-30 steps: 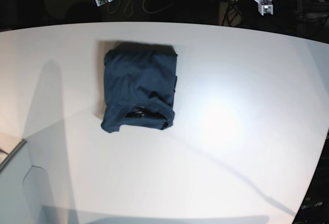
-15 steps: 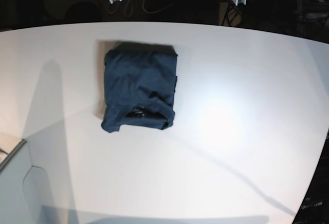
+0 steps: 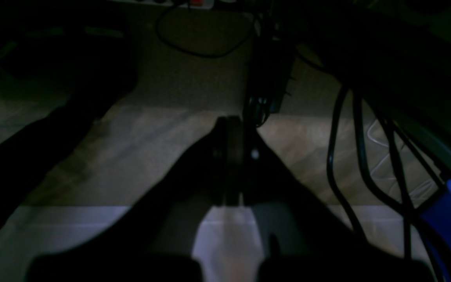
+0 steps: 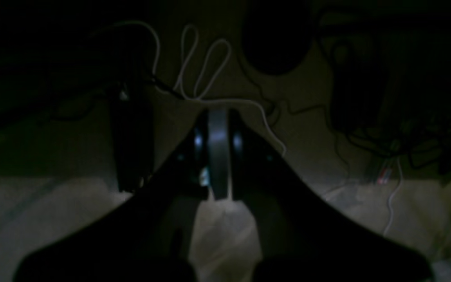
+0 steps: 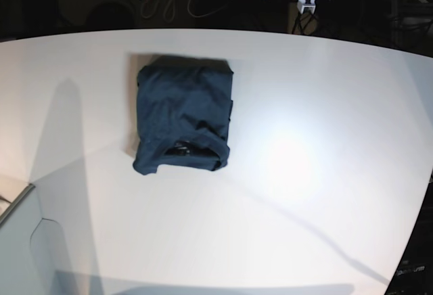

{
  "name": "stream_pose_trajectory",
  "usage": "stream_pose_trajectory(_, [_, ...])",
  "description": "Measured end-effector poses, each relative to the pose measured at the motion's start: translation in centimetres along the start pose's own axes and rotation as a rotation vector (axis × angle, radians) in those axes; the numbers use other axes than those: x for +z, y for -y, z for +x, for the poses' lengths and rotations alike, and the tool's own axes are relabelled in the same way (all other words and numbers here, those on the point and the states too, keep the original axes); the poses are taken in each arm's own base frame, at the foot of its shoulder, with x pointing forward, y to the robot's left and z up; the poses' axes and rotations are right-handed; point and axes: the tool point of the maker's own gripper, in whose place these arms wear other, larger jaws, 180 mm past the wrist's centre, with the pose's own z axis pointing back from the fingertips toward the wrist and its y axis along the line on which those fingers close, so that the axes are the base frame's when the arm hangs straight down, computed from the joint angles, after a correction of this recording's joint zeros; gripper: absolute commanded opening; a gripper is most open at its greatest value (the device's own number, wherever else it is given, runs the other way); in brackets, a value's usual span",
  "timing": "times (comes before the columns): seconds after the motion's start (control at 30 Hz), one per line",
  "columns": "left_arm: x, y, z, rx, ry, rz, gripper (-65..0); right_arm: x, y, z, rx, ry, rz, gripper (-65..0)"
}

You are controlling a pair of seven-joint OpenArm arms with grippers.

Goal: Layout the t-shirt on the table in an organized manner, then fold the t-shirt properly

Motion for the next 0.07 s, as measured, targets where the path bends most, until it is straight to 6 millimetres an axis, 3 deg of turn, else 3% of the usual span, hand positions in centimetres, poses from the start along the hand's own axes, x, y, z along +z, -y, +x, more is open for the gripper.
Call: stream_pose_trajectory(0.07, [0.0,0.0,0.42,0.005,0.007,0.002,-65.0,-0.17,0.11,0.41,-0.001,0.007,-0.002,-65.0])
